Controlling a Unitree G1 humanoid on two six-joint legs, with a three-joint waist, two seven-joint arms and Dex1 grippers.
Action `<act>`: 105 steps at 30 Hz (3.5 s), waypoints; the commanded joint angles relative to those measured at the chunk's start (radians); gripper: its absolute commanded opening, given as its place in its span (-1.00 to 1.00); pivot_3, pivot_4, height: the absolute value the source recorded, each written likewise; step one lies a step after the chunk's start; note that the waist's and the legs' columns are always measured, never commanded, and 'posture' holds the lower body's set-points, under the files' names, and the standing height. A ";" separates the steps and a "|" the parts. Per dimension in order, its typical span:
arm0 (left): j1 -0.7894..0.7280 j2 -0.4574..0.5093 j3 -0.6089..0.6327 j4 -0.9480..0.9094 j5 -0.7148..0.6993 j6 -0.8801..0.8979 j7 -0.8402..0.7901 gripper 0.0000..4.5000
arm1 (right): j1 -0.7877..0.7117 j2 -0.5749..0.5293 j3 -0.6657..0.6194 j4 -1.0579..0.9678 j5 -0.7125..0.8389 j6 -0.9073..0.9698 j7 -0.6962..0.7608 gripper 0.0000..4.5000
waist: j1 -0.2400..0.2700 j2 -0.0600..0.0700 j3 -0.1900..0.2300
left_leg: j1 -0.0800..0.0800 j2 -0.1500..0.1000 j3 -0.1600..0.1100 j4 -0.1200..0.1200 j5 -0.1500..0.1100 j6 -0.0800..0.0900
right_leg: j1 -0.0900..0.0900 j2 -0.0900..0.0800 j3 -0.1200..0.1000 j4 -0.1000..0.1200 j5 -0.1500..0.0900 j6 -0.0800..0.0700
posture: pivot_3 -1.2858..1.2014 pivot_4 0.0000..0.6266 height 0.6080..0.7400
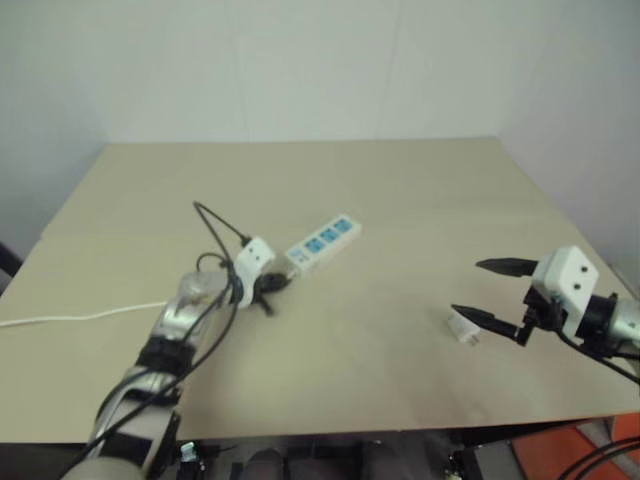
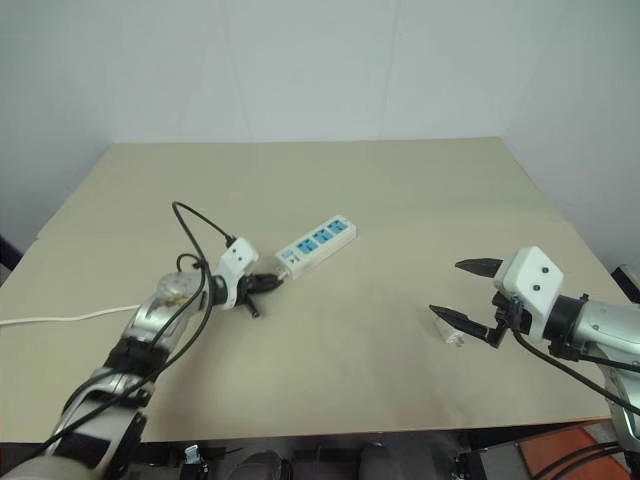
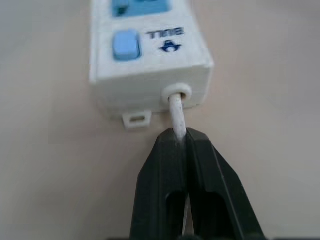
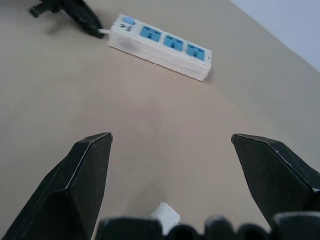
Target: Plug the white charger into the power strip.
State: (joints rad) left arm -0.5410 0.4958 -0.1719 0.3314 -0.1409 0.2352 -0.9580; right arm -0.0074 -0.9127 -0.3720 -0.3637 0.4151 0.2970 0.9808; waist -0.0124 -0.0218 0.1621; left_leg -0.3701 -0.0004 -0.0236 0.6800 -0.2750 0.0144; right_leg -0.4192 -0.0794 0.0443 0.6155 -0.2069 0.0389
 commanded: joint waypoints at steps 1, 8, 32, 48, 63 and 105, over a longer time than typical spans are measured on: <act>0.114 0.075 0.036 -0.203 -0.107 -0.096 -0.178 -0.99 | 0.003 -0.005 -0.038 -0.034 0.017 0.003 -0.010 1.00 | 0.000 0.000 0.000 | -0.002 0.000 0.000 0.000 0.000 0.000 | -0.003 0.000 0.001 0.001 0.000 0.000 | 0.03 -0.52 1.00; 0.266 0.185 0.103 -0.306 -0.154 -0.135 -0.237 -0.71 | -0.009 -0.002 -0.016 -0.020 0.013 -0.003 -0.014 1.00 | 0.003 0.000 0.000 | -0.001 0.000 0.000 0.000 0.000 0.000 | -0.001 -0.001 0.000 0.001 0.000 0.000 | 0.03 -0.52 1.00; 0.127 -0.015 0.050 0.010 -0.147 -0.375 -0.338 0.99 | -0.033 0.011 0.005 -0.050 0.028 0.023 -0.020 1.00 | 0.000 -0.001 0.000 | -0.001 0.000 0.000 0.001 0.000 0.000 | 0.000 0.000 0.000 0.001 0.000 0.000 | 0.03 -0.52 1.00; 0.139 -0.094 -0.012 0.122 -0.088 -0.423 -0.352 0.82 | -0.058 0.010 0.022 -0.059 0.052 0.037 -0.022 1.00 | 0.012 0.000 0.000 | 0.000 -0.001 0.000 0.002 0.000 0.000 | 0.001 0.000 0.000 0.002 0.000 0.000 | 0.03 -0.52 1.00; 0.158 -0.021 -0.024 0.005 -0.112 -0.414 -0.464 0.46 | -0.404 0.039 0.129 0.034 0.161 0.535 -0.298 1.00 | -0.002 0.001 0.000 | 0.000 0.000 0.000 0.002 0.000 0.001 | 0.000 0.000 0.000 0.003 0.000 0.000 | 0.03 -0.52 1.00; 0.214 -0.054 -0.050 -0.048 -0.085 -0.385 -0.359 0.46 | -1.171 0.022 1.177 0.810 0.059 1.277 -0.100 0.92 | 0.009 0.004 -0.002 | -0.008 -0.002 -0.001 0.002 -0.001 0.002 | -0.006 -0.003 -0.004 0.000 0.000 -0.001 | 0.03 -0.52 1.00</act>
State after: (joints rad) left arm -0.3442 0.4403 -0.1980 0.2836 -0.2470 -0.1641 -1.3267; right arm -1.1822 -0.8879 0.8068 0.4603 0.4881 1.5765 0.8620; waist -0.0032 -0.0180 0.1601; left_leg -0.3777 -0.0024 -0.0242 0.6820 -0.2760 0.0163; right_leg -0.4251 -0.0826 0.0405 0.6158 -0.2068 0.0382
